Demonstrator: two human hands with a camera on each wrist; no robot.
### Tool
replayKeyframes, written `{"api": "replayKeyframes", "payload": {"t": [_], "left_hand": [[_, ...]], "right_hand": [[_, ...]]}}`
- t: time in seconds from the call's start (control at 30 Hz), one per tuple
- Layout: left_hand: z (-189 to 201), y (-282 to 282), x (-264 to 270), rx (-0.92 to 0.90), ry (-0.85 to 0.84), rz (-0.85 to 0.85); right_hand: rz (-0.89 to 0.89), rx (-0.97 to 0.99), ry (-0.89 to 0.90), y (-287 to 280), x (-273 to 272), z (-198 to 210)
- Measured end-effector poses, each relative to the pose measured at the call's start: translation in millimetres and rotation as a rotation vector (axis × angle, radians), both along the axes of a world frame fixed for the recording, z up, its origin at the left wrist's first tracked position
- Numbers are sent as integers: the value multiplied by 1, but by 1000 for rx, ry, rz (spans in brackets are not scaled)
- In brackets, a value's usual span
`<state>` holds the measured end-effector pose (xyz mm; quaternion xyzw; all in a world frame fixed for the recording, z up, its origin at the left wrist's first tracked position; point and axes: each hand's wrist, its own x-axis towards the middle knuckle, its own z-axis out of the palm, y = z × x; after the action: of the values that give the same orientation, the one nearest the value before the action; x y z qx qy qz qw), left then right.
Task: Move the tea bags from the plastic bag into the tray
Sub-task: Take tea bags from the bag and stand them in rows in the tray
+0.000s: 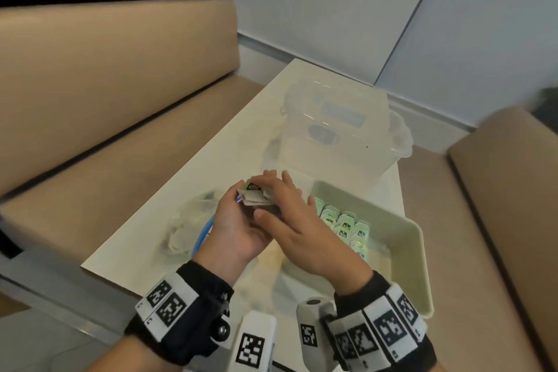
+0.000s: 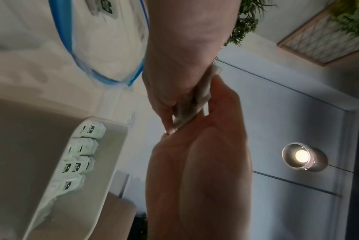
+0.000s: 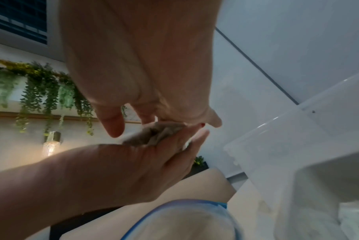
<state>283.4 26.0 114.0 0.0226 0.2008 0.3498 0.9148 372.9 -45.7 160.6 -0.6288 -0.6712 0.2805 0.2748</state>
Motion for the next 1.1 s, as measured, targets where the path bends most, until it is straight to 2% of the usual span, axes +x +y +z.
{"api": "replayKeyframes", "payload": {"t": [0.17, 0.43, 0.53, 0.67, 0.73, 0.8, 1.1], "left_hand": [[-15, 5, 7, -63, -32, 5], [-20, 2, 12, -53, -22, 49], [-22, 1, 10, -27, -29, 67], [-25, 1, 10, -20, -36, 81], [-25, 2, 11, -12, -25, 79], [-26, 0, 12, 5, -21, 76], [-29, -9, 17, 3, 19, 38]], "right_hand": [[50, -21, 191, -3, 5, -10], [11, -40, 223, -6, 13, -15], [-69, 76, 311, -7, 24, -9], [-324, 209, 140, -6, 37, -9], [-387, 124, 84, -5, 37, -8], [-417, 31, 132, -4, 34, -13], [-520, 37, 239, -3, 40, -22]]}}
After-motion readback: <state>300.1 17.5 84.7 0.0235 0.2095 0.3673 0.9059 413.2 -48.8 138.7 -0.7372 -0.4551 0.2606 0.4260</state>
